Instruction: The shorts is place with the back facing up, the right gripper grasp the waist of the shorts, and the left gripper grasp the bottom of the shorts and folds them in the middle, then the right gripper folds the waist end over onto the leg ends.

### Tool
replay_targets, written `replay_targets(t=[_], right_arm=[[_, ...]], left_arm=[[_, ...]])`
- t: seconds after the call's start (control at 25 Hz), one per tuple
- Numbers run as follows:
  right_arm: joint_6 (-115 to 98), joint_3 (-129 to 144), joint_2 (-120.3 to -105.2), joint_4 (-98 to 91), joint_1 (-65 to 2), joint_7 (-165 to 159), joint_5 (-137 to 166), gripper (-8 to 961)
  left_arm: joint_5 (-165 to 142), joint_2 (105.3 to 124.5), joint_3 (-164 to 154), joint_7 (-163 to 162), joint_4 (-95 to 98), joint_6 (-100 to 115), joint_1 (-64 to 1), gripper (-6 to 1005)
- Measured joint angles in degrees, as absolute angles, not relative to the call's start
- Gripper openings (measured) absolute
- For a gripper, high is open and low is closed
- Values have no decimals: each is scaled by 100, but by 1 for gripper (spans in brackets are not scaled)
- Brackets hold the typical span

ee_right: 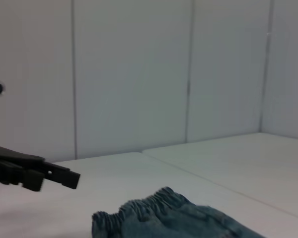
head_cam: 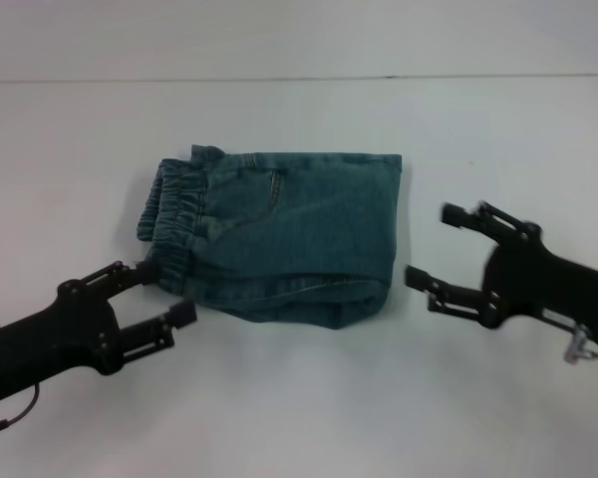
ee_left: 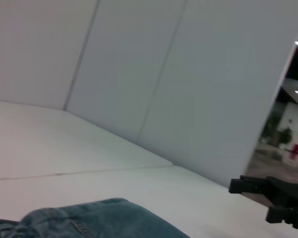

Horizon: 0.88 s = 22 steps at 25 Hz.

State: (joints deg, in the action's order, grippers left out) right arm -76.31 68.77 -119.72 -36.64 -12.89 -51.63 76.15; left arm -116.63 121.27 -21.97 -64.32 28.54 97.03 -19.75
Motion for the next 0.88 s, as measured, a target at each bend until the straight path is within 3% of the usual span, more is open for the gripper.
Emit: replay_targets(t=[0.28, 0.48, 0.88], right_arm=[[-7881, 6409, -11947, -3207, -1107, -4801, 7648, 923], [-8127, 6366, -11901, -3146, -1119, -4808, 7976, 921], [-8532, 6313, -11858, -3181, -1118, -4852, 8417, 923]], left_arm=[[-12336, 12007, -2256, -6576, 2906, 9801, -2279, 843], [-12727, 11948, -2385, -6709, 2917, 9890, -2450, 900], [-12906, 11917, -2420, -6779, 2927, 10118, -2539, 900]])
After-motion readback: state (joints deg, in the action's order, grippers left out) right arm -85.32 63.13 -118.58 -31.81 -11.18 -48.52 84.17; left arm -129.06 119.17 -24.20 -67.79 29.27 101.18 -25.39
